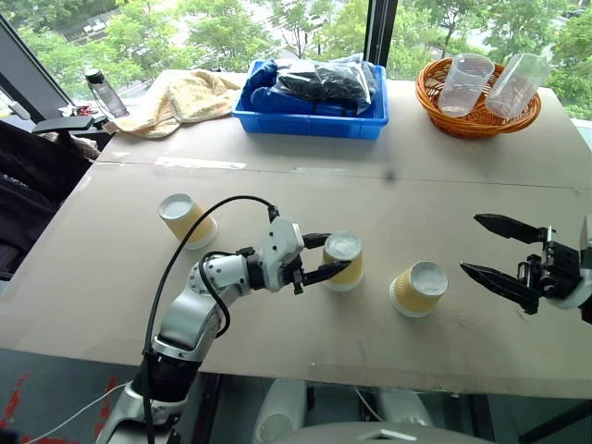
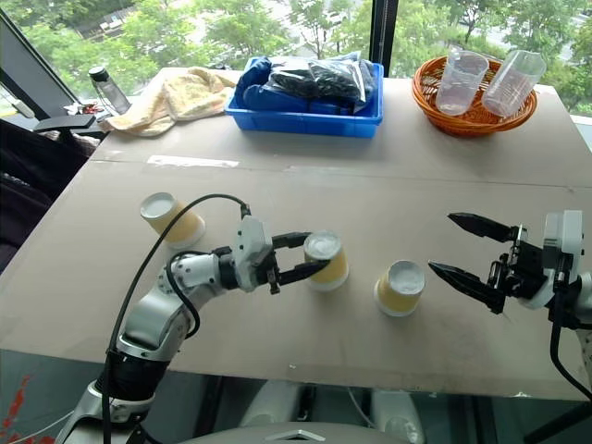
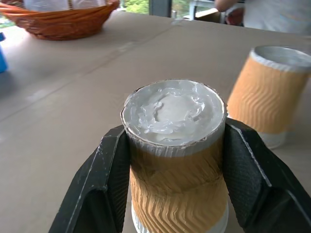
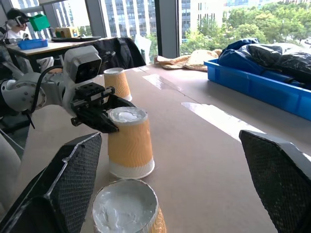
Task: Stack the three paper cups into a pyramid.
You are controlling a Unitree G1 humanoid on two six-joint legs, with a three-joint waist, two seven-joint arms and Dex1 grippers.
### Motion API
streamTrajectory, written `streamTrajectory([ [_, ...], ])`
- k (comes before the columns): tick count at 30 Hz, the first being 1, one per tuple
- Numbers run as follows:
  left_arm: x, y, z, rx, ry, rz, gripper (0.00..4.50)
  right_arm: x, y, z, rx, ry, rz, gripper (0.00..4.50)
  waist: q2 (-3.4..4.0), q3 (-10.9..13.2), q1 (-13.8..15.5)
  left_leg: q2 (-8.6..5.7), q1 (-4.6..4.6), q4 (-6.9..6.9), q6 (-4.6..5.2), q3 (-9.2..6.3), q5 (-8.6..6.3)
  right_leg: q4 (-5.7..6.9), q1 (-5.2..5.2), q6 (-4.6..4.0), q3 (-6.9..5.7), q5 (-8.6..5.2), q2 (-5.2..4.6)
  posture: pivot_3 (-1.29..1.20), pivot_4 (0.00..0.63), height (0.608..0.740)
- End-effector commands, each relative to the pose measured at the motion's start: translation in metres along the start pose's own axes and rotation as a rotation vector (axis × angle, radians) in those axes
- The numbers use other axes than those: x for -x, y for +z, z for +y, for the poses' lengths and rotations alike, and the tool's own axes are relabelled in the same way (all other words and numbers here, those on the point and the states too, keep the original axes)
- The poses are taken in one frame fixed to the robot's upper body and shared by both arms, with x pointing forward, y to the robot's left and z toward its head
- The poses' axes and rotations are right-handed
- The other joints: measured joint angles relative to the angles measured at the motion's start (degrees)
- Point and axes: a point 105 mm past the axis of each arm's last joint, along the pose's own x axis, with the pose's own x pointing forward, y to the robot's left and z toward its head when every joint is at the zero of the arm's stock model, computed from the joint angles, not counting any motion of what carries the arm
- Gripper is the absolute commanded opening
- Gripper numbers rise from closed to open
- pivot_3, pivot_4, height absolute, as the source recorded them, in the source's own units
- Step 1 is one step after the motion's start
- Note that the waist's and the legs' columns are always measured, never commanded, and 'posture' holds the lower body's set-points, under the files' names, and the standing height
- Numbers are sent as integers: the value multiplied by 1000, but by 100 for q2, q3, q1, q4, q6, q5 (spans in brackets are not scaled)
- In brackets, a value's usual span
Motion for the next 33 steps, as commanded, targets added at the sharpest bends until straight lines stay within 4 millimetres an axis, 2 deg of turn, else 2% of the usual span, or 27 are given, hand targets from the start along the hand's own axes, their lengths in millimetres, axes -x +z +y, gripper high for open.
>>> streamTrajectory([
  [1, -12, 14, -17, -53, -143, -47, 2111, 18, 2, 6, 20, 6, 27, 4500, 0, 0, 0, 0, -1, 0, 0, -1, 0, 0, 0, 0, 0, 0, 0, 0, 150, 740],
  [4, -21, 10, -19, -84, -194, -36, 2111, 33, -8, 16, 13, 17, 89, 4500, 0, 0, 6, -1, -4, 0, 1, -2, 0, -3, 0, 0, -2, 0, 1, 0, 150, 740],
  [7, -28, 8, -14, -117, -186, -32, 2111, 38, -9, 21, 9, 17, 94, 4500, 1, 0, -35, -1, -2, 0, 1, 2, -1, -3, 1, 0, 2, 0, 2, 0, 150, 740],
  [13, -33, 3, -3, -180, -127, -10, 2111, 36, -8, 27, 5, 7, 76, 4500, 4, -2, -55, 0, 6, 0, 8, 0, -4, 4, 4, 0, 5, 0, 6, 0, 150, 740],
  [21, -31, -3, -11, -127, -167, -9, 2111, 32, -7, 28, 14, -7, 64, 4500, 5, -2, -6, 0, 3, 0, 1, -1, 0, -1, 3, 0, 4, 0, 4, 0, 150, 740],
  [31, -36, -4, -5, -90, -97, -49, 2111, 29, -5, 29, 15, -3, 58, 4500, 5, -3, -3, 0, 3, 1, 1, -1, 0, 1, 3, 0, 3, 0, 4, 0, 150, 740],
  [33, -35, -4, -3, -96, -83, -57, 3094, 29, -5, 29, 15, -1, 58, 4500, 5, -3, -3, 0, 3, 2, 2, -1, -1, 1, 4, 0, 3, 0, 4, 0, 150, 740],
])
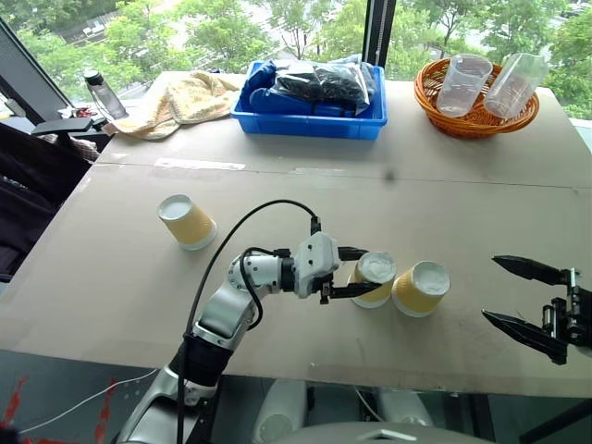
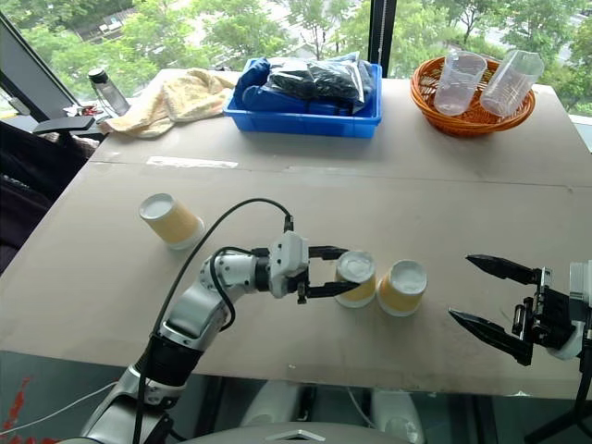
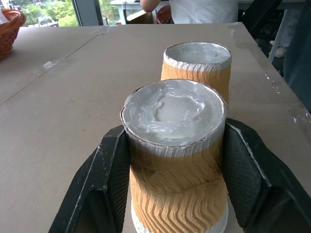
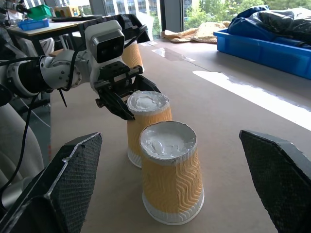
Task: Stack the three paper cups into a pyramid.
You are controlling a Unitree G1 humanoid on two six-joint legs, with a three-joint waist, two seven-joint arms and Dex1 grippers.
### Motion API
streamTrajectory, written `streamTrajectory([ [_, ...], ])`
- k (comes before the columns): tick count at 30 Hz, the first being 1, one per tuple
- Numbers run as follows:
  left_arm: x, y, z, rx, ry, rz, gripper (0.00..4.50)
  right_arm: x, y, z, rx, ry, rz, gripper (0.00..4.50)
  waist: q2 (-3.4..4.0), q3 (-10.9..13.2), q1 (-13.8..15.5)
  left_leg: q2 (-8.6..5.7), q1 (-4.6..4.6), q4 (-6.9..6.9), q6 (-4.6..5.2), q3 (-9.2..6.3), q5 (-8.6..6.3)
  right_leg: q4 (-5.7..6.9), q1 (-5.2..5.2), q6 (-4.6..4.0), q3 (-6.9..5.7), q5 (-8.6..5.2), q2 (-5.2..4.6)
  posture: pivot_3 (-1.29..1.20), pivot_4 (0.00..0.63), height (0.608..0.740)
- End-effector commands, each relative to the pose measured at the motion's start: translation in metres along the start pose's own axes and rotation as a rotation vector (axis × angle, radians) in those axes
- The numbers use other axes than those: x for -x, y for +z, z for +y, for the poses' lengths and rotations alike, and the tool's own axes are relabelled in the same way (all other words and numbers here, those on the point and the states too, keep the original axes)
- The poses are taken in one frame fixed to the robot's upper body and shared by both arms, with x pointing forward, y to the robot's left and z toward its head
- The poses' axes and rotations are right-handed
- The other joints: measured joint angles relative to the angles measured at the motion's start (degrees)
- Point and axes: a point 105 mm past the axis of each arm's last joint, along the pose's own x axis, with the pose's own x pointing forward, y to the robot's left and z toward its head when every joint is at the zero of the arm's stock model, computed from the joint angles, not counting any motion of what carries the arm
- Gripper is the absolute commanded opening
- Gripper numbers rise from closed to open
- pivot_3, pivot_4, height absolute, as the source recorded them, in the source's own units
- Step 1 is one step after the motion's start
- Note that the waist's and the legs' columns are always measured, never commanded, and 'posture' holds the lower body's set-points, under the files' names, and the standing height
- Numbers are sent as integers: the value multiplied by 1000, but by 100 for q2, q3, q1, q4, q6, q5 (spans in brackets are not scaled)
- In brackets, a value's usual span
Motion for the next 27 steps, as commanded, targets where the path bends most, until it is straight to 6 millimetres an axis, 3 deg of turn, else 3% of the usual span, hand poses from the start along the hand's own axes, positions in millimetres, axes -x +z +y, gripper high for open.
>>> streamTrajectory([
  [1, 2, 6, 4, -26, 29, -32, 3278, -1, 10, 2, 43, 12, -18, 4500, 0, 0, 0, 0, 0, 0, 0, 0, 0, 0, 0, 0, 0, 0, 0, 0, 150, 740],
  [3, 2, 4, 4, -38, 34, -20, 4248, -1, 11, 1, 42, 14, -20, 4500, 0, 0, 0, 0, 0, 1, 0, 0, 0, 0, 0, 0, 0, 0, 0, 0, 150, 740],
  [4, 3, 3, 3, -36, 34, -12, 4444, -2, 11, 1, 42, 15, -20, 4500, 0, 0, 0, 0, 0, 1, 0, 0, 0, 0, 0, 0, 0, 0, 0, 0, 150, 740],
  [7, 9, 5, -4, -14, 13, -23, 4444, -2, 11, 0, 42, 20, -21, 4500, 0, 0, -12, 0, 0, 1, 0, 0, 0, 0, 0, 0, 0, 0, 0, 0, 150, 740],
  [14, 57, 29, -6, -51, 204, -46, 4444, 0, 12, -4, 40, 26, -17, 4500, 2, -1, -9, 3, 1, -1, 1, -3, 0, -1, -1, 0, 0, 0, -1, 0, 150, 740],
  [20, 96, 38, 12, -189, 661, -47, 4444, -4, 14, -9, 39, 48, -37, 4500, 2, -1, 16, 2, 0, 1, 20, -5, -12, -6, 3, 0, -3, 0, -4, 0, 150, 740],
  [24, 159, 32, 20, -228, 1209, 52, 4444, -18, 30, -13, 37, 111, -107, 4500, 2, -1, -47, 3, 6, 0, 22, 2, -13, -5, 7, 0, 4, 0, -2, 0, 150, 740],
  [27, 191, 25, 16, -246, 1463, 155, 4444, -24, 34, -18, 34, 142, -128, 4500, -2, 1, -16, 3, 9, -2, 23, -3, -13, -3, 7, 0, 1, 0, 0, 0, 150, 740],
])
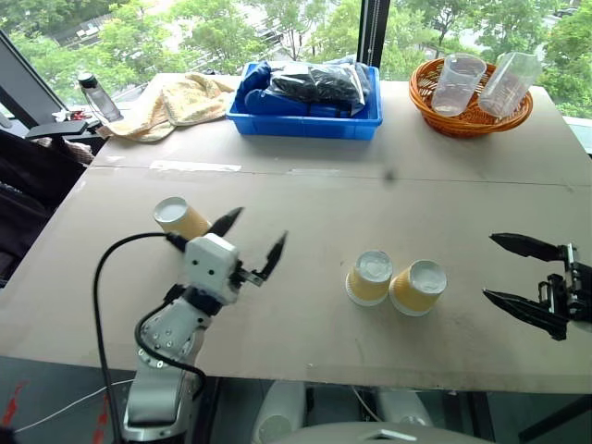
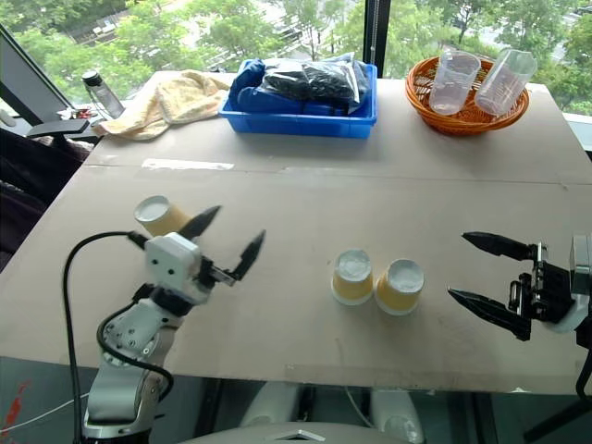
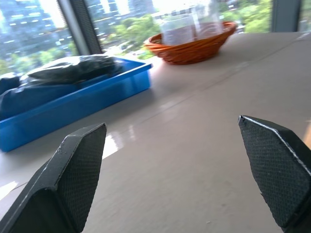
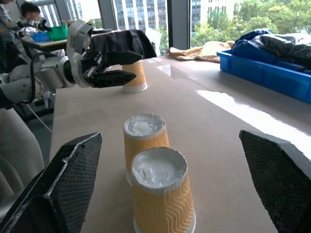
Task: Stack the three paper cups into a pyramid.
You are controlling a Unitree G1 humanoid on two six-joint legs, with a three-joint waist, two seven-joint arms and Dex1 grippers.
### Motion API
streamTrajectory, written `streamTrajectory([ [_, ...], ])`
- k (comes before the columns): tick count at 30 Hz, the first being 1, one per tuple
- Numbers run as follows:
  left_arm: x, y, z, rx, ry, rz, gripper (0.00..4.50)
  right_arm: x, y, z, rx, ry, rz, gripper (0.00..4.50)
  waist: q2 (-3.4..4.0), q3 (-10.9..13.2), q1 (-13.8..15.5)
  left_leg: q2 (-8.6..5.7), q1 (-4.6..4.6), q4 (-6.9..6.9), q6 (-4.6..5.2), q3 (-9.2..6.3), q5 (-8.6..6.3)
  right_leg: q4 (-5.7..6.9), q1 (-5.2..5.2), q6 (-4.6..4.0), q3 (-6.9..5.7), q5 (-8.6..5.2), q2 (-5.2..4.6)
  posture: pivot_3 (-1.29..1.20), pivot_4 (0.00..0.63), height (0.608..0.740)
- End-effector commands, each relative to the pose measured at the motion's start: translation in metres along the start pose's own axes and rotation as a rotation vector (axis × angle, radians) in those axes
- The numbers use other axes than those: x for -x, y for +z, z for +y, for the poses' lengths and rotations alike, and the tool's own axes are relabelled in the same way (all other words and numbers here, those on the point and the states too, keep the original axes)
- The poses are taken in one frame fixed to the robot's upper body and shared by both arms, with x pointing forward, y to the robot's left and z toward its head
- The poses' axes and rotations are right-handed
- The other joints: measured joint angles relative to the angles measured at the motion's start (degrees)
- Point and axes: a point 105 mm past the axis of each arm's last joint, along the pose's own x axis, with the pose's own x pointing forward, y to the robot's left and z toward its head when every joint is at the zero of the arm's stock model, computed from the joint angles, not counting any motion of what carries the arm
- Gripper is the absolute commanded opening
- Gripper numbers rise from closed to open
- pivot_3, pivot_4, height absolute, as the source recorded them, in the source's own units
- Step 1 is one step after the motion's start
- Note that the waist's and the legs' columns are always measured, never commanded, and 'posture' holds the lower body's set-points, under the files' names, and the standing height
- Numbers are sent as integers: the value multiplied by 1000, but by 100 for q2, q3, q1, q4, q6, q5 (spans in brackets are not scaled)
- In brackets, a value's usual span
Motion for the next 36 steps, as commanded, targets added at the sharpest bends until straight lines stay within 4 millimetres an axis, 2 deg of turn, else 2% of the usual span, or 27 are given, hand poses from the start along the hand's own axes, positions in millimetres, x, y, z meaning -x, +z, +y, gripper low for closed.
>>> streamTrajectory([
  [1, 18, 0, 38, -108, 306, 63, 4444, -7, 8, -3, 0, 49, -30, 4500, -1, -1, 49, 0, -2, 0, 0, -3, 0, 0, 0, 0, -3, 0, 0, 0, 150, 740],
  [4, 30, -12, 46, -106, 416, 141, 4444, -10, 7, -8, -7, 72, -32, 4500, -6, -1, 80, -4, -7, 5, 1, -3, -1, -5, 2, 2, -5, 1, -4, 0, 150, 740],
  [8, 31, -16, 53, -84, 492, 169, 4444, -13, 5, -13, -14, 101, -29, 4500, -11, 2, 77, -4, -10, 7, 5, -3, -3, -6, 1, 4, -6, 2, -6, 0, 150, 740],
  [15, 10, -31, 59, 27, 432, 189, 4444, -17, 5, -16, -14, 128, -29, 4500, -10, 1, 43, -4, -8, 7, 4, -1, -2, -2, 1, 3, -6, 2, -5, 0, 150, 740],
  [18, 5, -36, 68, 65, 446, 180, 4444, -18, 4, -15, -13, 129, -28, 4500, -10, 1, 38, -4, -12, 7, -2, 0, 1, -5, -5, 3, -6, 2, -5, 0, 150, 740],
  [26, -15, -37, 78, 87, 430, 157, 4444, -19, 1, -11, -20, 123, -34, 4500, -10, 1, 56, -3, -12, 7, -2, -3, 1, -2, -5, 4, -9, 2, -6, 0, 150, 740],
  [32, -35, -38, 78, 114, 390, 132, 4444, -19, 2, -9, -15, 115, -41, 4500, -11, 1, 35, -3, -13, 8, -19, -2, 11, -3, -5, 4, -9, 3, -6, 0, 150, 740],
  [36, -38, -38, 76, 122, 368, 131, 3502, -19, 3, -8, -17, 111, -50, 4500, -11, 1, 38, -3, -13, 8, -20, -2, 11, -3, -6, 4, -9, 3, -6, 0, 150, 740],
])
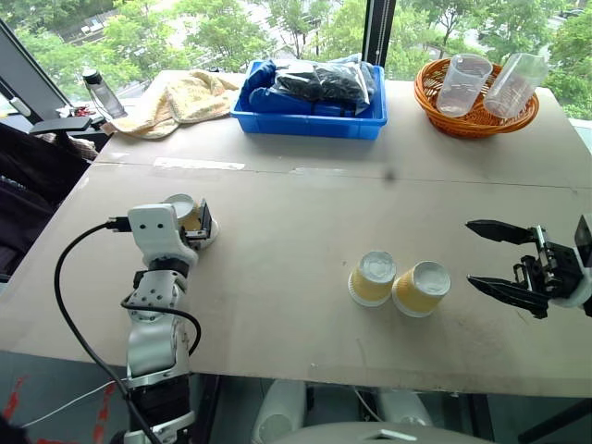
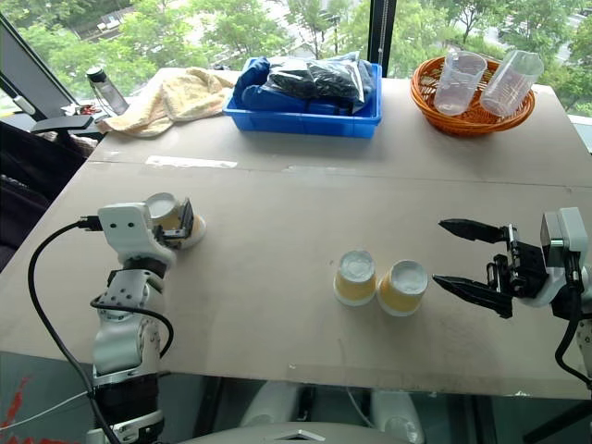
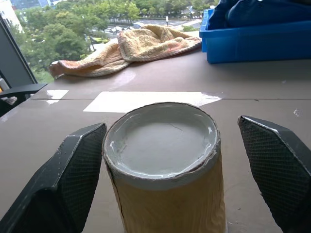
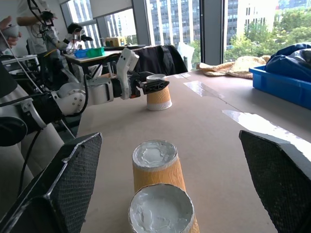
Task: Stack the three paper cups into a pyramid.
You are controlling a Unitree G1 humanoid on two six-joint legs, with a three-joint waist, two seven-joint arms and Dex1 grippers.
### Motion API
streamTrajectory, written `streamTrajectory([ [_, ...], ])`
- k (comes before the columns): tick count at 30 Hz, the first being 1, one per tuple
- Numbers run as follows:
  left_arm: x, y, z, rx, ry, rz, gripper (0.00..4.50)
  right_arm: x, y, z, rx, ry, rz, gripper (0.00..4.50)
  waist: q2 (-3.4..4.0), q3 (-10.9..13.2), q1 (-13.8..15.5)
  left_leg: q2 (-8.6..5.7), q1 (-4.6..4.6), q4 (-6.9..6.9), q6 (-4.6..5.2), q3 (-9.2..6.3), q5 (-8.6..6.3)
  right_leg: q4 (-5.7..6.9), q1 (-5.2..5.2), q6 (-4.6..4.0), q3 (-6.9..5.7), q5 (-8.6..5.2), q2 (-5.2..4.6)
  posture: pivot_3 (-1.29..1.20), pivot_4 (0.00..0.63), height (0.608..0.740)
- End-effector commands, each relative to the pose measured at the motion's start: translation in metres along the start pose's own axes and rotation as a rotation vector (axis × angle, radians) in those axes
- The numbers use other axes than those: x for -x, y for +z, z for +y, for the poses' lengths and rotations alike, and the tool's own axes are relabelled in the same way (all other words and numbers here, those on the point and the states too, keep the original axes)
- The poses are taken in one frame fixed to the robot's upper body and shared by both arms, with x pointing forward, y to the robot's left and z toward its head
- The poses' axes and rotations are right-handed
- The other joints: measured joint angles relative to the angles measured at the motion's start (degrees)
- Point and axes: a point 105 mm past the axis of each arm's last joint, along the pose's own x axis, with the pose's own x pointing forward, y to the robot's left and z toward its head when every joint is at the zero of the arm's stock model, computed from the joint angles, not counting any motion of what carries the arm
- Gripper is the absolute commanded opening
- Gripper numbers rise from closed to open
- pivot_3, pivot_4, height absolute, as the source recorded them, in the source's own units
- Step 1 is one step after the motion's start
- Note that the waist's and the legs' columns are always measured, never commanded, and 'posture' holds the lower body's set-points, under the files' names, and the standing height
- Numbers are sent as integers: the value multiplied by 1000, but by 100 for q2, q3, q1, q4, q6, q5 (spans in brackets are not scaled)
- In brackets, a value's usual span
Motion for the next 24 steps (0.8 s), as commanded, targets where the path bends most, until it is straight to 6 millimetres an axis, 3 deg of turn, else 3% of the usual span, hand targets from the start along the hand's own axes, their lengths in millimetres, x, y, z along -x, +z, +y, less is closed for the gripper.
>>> streamTrajectory([
  [1, -1, 10, -2, -9, -22, -42, 2884, -2, 10, 5, 42, 5, -21, 4500, 0, 0, 0, 0, 0, 0, 0, 0, 0, 0, 0, 0, 0, 0, 0, 0, 150, 740],
  [3, 0, 10, -3, -14, -21, -40, 2513, -3, 10, 6, 40, -2, -30, 4500, 0, 0, 0, 0, 0, 0, 0, 0, 0, 0, 0, 0, 1, 0, 0, 0, 150, 740],
  [8, -4, 36, -36, 31, -210, -132, 2496, -2, 10, 6, 42, -21, -36, 4500, 0, 0, 18, 0, -1, 0, 0, 0, 0, 0, 0, 0, 0, 0, -1, 0, 150, 740],
  [11, -5, 74, -92, 67, -586, -221, 2496, 4, 13, 3, 51, -51, -35, 4500, -6, 3, 50, -1, -4, 6, -2, -4, 1, 2, 0, 1, -6, 0, -1, 0, 150, 740],
  [13, -1, 90, -117, 58, -786, -246, 2496, 8, 14, 1, 55, -72, -32, 4500, -5, 3, 64, -1, -8, 12, -3, -12, 2, 5, 0, 0, -16, 0, 0, 0, 150, 740],
  [19, 35, 134, -175, 13, -1364, -317, 2496, 24, 9, 2, 61, -142, 2, 4500, -3, 4, -21, -1, -8, 10, -3, 1, 2, -3, 0, 1, -8, 0, 2, 0, 150, 740],
  [24, 60, 150, -207, 27, -1663, -345, 2496, 33, 4, 11, 62, -195, 16, 4500, -1, 5, -9, 0, -8, 8, -3, 2, 2, -4, 1, 1, -6, 0, 3, 0, 150, 740],
])
